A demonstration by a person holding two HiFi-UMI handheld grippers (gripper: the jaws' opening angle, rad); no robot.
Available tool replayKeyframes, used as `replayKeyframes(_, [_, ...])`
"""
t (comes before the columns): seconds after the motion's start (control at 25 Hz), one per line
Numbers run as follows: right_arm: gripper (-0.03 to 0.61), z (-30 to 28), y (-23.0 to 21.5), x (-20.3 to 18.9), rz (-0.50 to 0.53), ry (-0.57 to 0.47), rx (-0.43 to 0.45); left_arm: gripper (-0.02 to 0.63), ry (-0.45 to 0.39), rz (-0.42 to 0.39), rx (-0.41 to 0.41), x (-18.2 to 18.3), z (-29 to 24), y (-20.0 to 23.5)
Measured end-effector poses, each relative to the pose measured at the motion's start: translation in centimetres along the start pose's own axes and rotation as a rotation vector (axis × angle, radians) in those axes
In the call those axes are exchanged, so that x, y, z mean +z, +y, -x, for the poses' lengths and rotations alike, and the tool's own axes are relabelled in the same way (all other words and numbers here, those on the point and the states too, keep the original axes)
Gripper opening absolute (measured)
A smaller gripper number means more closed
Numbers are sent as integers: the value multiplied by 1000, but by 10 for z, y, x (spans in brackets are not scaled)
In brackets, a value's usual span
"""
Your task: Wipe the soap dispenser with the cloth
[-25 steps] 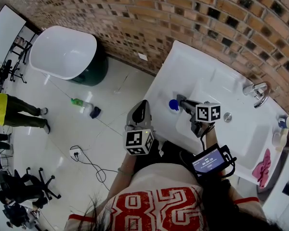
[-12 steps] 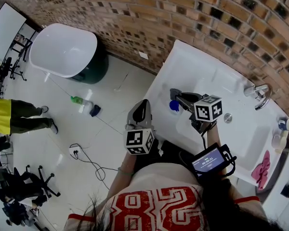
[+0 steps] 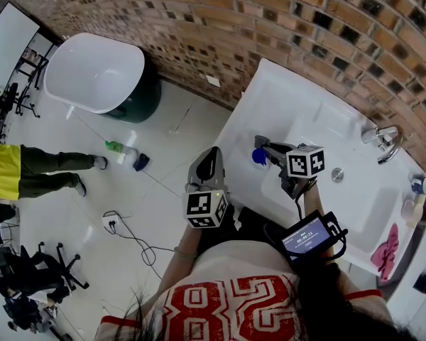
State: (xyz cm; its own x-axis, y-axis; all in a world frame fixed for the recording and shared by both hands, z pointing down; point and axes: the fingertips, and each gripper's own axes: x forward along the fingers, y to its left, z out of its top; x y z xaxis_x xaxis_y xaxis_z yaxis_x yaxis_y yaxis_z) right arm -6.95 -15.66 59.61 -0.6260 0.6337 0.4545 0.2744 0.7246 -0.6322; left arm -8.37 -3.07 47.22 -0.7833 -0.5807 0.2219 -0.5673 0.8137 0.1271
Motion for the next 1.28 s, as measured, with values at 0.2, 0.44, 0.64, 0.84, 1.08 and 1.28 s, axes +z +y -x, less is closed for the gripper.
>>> replayKeyframes(0.2, [51, -4, -22, -24, -60, 41, -48, 3, -1, 3, 11, 0, 2, 5])
replayKeyframes(0.44, [50, -4, -32, -40, -81, 61, -88, 4, -5, 10, 19, 0, 3, 9])
replayKeyframes(0.64, [51, 8, -29, -25, -77, -6, -130, 3, -3, 1, 2, 0, 1, 10])
replayKeyframes(0.84, [51, 37, -16, 4, -91, -140, -193, 3, -9, 11, -54, 3, -9, 9])
replayKeyframes(1.08, [51, 60, 3, 29, -105, -275, -277, 3, -9, 9, -155, 9, -27, 8])
replayKeyframes(1.28, [51, 93, 12, 35, -186, -448, -454, 4, 21, -16, -354, 13, -44, -1])
